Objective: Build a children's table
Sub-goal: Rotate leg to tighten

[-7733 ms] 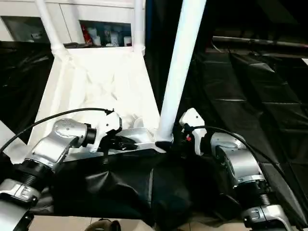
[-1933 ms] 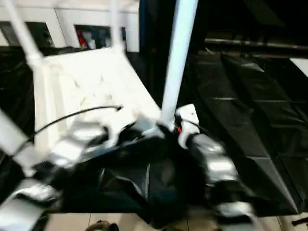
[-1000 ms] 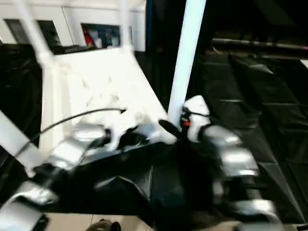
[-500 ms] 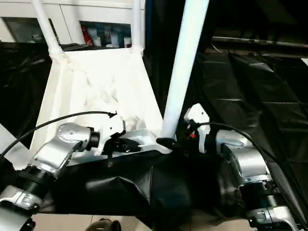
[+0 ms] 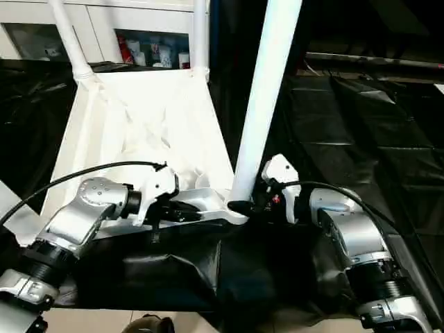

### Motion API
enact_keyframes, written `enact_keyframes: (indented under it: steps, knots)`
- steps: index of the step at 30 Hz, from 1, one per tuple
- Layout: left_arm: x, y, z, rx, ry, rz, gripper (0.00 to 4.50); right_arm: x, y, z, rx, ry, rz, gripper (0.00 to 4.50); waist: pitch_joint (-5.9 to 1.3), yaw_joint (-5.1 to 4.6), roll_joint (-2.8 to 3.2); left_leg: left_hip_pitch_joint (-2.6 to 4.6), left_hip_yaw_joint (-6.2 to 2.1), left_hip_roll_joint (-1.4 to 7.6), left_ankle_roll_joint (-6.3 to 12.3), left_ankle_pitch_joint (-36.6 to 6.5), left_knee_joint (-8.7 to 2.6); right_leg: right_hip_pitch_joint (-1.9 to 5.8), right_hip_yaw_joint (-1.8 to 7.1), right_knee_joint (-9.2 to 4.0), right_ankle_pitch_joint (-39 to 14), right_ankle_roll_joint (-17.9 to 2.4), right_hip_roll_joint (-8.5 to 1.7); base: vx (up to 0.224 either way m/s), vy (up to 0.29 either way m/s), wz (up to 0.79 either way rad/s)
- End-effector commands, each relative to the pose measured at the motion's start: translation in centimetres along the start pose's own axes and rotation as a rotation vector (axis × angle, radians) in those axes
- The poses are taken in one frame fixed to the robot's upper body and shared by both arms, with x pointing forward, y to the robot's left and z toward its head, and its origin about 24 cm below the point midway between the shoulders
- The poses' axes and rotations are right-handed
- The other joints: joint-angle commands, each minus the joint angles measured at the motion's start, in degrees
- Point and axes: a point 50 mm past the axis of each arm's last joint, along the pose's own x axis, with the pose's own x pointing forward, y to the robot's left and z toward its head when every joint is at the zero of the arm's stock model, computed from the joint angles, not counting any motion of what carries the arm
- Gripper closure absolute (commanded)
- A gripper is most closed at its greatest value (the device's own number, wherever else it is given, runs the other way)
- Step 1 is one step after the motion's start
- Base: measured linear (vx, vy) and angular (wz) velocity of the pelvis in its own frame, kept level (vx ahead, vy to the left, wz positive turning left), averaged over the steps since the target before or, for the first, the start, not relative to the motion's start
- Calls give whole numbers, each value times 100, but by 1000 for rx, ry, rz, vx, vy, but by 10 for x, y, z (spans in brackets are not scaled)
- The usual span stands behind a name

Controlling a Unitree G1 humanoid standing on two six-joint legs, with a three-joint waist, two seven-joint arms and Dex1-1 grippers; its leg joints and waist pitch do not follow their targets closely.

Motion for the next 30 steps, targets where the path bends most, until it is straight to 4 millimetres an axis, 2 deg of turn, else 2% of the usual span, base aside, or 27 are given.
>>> enact_keyframes:
  steps: [1,6,9,12,13,14,15,17,18,19,20,21,23,25,27,28,29,30]
  knots:
    - [7,-7,4,-3,-49,-61,450,-1,0,-3,-3,23,6,234,-350,-12,-75,170,-267,561,476,-850,-407,227,349,-421,-1003,-1370,-579,0,0,0]
    - [7,-7,4,-1,-46,-61,450,0,2,-6,3,23,8,245,-360,-16,-69,172,-269,561,463,-863,-405,235,347,-415,-970,-1384,-577,0,0,0]
    - [10,-5,5,-1,-50,-31,450,3,2,-13,40,-3,-50,247,-367,-16,-70,167,-268,560,471,-836,-402,237,347,-408,-893,-1405,-579,0,0,0]
    - [14,-1,5,-10,-40,25,450,8,-2,-19,83,-29,-143,248,-358,-49,-64,169,-274,558,404,-974,-413,230,346,-432,-1079,-1410,-583,0,0,0]
    - [19,6,6,-23,-23,108,450,16,-6,-26,148,-55,-271,248,-319,-80,-52,181,-280,551,265,-1260,-441,207,351,-498,-1548,-1325,-583,0,0,0]
    - [22,9,6,-26,-14,143,450,19,-7,-28,178,-65,-327,248,-319,-80,-52,181,-280,551,265,-1260,-441,207,351,-498,-1548,-1325,-583,0,0,0]
    - [26,13,7,-31,-3,196,450,24,-9,-32,226,-78,-407,248,-306,-89,-63,222,-294,539,100,-1500,-450,187,354,-553,-2024,-1211,-596,0,0,0]
    - [34,17,10,-57,4,258,450,33,-11,-36,314,-99,-551,248,-307,-136,-67,206,-352,541,-128,-1747,-490,196,341,-585,-2564,-976,-616,0,0,0]
    - [38,18,12,-67,4,273,450,37,-11,-37,348,-108,-589,249,-312,-137,-65,222,-355,545,-147,-1773,-491,186,344,-596,-2602,-936,-620,0,0,0]
    - [39,18,12,-73,4,282,450,39,-10,-38,367,-112,-609,249,-307,-151,-51,244,-350,543,-173,-1890,-494,141,358,-622,-2657,-897,-615,0,0,0]
    - [52,17,19,-104,2,311,450,54,-7,-37,425,-132,-683,249,-302,-159,-25,246,-351,541,-189,-1958,-493,117,371,-623,-2692,-899,-624,0,0,0]
    - [63,15,25,-115,-2,324,450,67,-4,-33,451,-141,-720,249,-301,-171,-21,247,-366,542,-255,-2012,-509,120,363,-633,-2721,-865,-618,0,0,0]
    - [72,12,30,-118,-5,326,450,79,-1,-26,454,-154,-734,249,-309,-224,-23,227,-383,542,-322,-2045,-539,142,347,-614,-2527,-854,-596,0,0,0]
    - [77,11,33,-103,-1,323,450,86,0,-18,430,-171,-720,249,-309,-234,-13,248,-361,535,-286,-2128,-534,121,357,-634,-2365,-862,-588,0,0,0]
    - [80,10,36,-88,-10,312,450,89,1,-11,389,-198,-686,249,-312,-236,-20,227,-355,531,-225,-2053,-542,146,360,-629,-2192,-861,-588,0,0,0]
    - [80,10,37,-82,-15,307,450,88,1,-8,379,-205,-678,249,-300,-234,-21,238,-343,539,-206,-2038,-547,131,365,-633,-2102,-880,-584,0,0,0]
    - [80,10,37,-81,-18,307,450,88,0,-7,377,-208,-681,193,-304,-238,-19,232,-344,540,-183,-2022,-551,149,364,-621,-2037,-905,-583,0,0,0]
    - [78,11,37,-76,-21,298,450,85,-1,-6,365,-210,-678,193,-304,-242,-46,228,-341,542,-165,-1995,-554,155,361,-623,-2022,-905,-582,0,0,0]
